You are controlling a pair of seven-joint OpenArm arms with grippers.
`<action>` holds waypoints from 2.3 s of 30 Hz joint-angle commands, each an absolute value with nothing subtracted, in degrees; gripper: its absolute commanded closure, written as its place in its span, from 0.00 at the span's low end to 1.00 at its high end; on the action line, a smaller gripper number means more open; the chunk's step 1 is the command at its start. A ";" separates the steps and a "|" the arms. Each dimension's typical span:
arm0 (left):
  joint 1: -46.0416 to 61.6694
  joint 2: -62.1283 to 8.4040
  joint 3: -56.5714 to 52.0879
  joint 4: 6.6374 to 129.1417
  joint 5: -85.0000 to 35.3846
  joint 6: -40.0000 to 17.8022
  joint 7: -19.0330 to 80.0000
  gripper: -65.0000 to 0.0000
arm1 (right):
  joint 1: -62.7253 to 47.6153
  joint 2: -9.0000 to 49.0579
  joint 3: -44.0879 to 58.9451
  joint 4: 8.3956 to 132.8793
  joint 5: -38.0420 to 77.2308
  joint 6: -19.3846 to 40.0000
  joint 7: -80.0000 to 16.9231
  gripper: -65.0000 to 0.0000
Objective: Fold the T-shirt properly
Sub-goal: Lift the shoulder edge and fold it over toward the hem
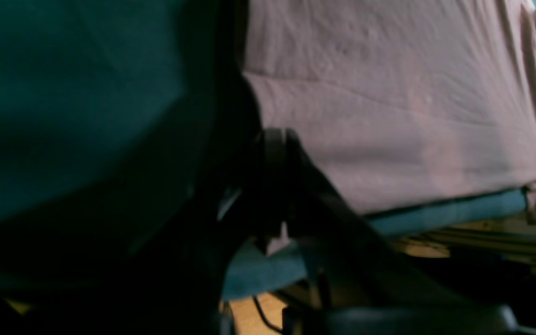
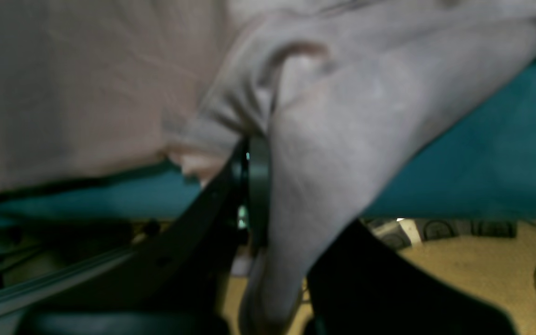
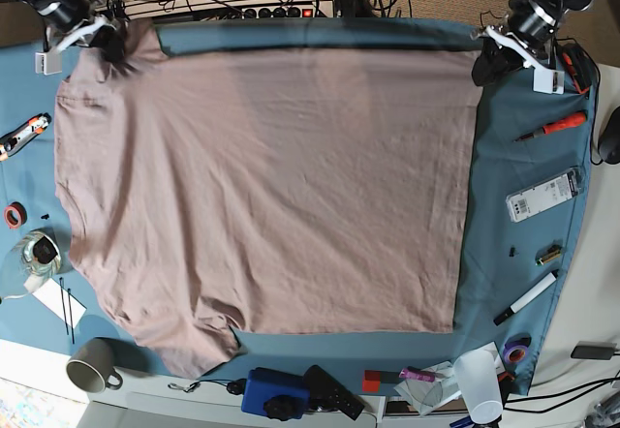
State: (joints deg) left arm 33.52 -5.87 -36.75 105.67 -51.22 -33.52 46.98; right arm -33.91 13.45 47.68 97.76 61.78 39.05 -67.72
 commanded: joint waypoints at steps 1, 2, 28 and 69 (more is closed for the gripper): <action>34.59 -6.42 -37.06 107.24 -51.53 -33.91 46.09 1.00 | -35.59 14.66 48.49 99.20 62.48 39.24 -67.40 1.00; 35.18 -6.39 -37.28 107.79 -50.94 -33.91 46.09 1.00 | -36.58 14.68 48.49 99.92 62.96 39.27 -67.46 1.00; 39.79 -6.42 -45.60 111.26 -56.66 -31.86 48.88 1.00 | -37.34 13.26 49.41 114.39 57.56 37.78 -67.02 1.00; 14.85 -15.57 -22.57 106.17 -23.44 -16.84 37.85 1.00 | -14.06 17.15 28.10 105.14 23.97 27.99 -52.45 1.00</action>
State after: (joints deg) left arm 15.57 -14.61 -21.96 105.27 -23.79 -17.74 39.86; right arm -14.66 16.10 27.62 104.07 24.08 28.62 -53.93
